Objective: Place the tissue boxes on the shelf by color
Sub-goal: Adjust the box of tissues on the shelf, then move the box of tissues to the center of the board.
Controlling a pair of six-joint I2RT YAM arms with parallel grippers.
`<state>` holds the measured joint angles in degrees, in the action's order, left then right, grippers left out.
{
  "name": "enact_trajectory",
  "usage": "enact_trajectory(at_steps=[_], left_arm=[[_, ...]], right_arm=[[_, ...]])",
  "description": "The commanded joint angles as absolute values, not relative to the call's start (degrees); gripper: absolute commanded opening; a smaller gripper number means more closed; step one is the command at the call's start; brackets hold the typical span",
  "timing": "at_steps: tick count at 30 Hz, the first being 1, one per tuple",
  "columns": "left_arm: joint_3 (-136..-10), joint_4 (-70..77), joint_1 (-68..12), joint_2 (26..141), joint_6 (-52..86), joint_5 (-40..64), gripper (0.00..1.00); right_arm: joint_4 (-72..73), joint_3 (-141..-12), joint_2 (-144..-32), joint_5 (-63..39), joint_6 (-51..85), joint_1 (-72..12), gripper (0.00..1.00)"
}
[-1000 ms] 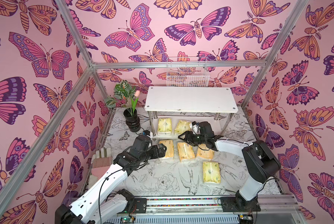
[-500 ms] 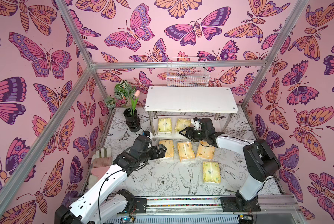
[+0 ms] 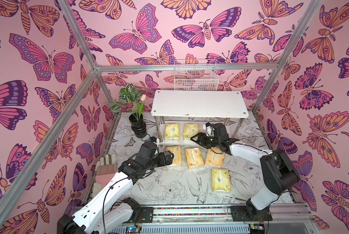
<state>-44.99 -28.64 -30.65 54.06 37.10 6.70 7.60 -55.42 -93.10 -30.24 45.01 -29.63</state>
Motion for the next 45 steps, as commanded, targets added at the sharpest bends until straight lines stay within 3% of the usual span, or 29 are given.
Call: enact_trajectory(at_steps=[1, 12, 22, 28, 38, 45], left_arm=[[-44.47, -29.26, -30.32, 53.61, 36.60, 8.10, 1.00], [-44.53, -28.52, -35.92, 55.17, 36.49, 11.20, 1.00], [-38.43, -25.59, -42.76, 57.36, 43.15, 10.75, 0.99], [-35.76, -23.48, -43.90, 57.59, 45.26, 10.04, 0.99], [-34.56, -22.23, -44.03, 58.09, 46.14, 9.76, 0.99], [-34.27, -19.96, -44.03, 60.09, 46.07, 10.36, 1.00]], right_arm=[[3.26, -52.04, -84.46, -29.39, 42.88, -29.37, 0.70], [-29.86, -36.01, -53.36, -13.62, 37.74, -29.10, 0.83], [-49.24, -29.45, -37.18, -3.99, 43.39, -29.14, 0.90], [-47.54, -25.94, -37.34, -4.55, 46.06, -29.14, 0.92], [-27.01, -19.79, -43.52, -21.24, 45.41, -29.16, 0.92], [-18.30, -19.23, -47.95, -24.88, 47.34, -29.86, 0.92]])
